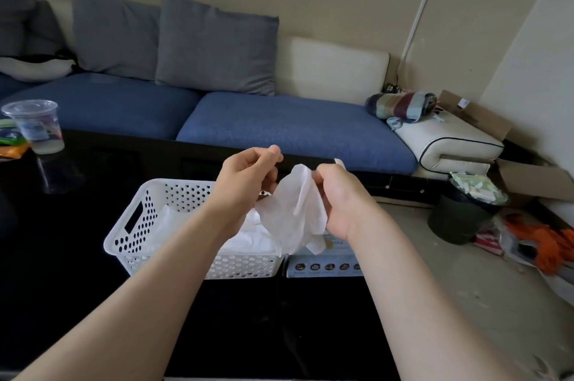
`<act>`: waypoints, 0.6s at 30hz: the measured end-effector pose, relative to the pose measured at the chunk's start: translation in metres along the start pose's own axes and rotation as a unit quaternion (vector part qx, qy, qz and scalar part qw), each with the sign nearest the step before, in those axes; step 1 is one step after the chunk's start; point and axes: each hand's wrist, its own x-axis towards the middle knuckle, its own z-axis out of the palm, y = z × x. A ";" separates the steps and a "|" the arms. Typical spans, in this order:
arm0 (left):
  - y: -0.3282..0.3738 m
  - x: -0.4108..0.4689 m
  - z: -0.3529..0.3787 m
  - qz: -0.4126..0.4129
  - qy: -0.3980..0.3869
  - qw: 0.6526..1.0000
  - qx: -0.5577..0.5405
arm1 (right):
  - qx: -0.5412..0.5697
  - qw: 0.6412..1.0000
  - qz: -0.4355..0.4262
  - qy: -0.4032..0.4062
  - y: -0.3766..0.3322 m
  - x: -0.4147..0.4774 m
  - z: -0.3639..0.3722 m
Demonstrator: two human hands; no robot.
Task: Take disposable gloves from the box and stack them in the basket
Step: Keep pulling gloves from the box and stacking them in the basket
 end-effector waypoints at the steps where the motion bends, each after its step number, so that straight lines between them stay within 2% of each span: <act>1: 0.001 0.000 -0.004 -0.022 -0.012 1.000 0.010 | 0.014 1.000 -0.001 -0.006 -0.001 -0.001 0.003; 5: 0.002 -0.004 -0.013 -0.080 -0.080 0.993 0.046 | 0.070 0.997 -0.008 -0.018 -0.004 0.000 0.012; 7: 0.001 -0.005 -0.017 -0.057 -0.089 0.993 0.053 | 0.093 0.996 -0.012 0.000 -0.004 0.003 0.013; 10: 0.001 -0.004 -0.022 -0.002 -0.060 0.998 0.026 | 0.083 0.996 -0.007 0.030 -0.003 0.003 0.016; 11: 0.002 -0.004 -0.024 0.008 -0.049 0.999 0.013 | 0.076 0.997 -0.012 0.015 -0.004 0.001 0.017; 15: 0.005 -0.004 -0.030 0.025 -0.053 0.998 0.005 | -0.053 0.992 -0.058 -0.099 -0.004 -0.006 0.018; 18: 0.008 -0.005 -0.034 0.009 -0.050 0.999 0.002 | -0.190 0.965 -0.141 -0.110 0.000 -0.009 0.020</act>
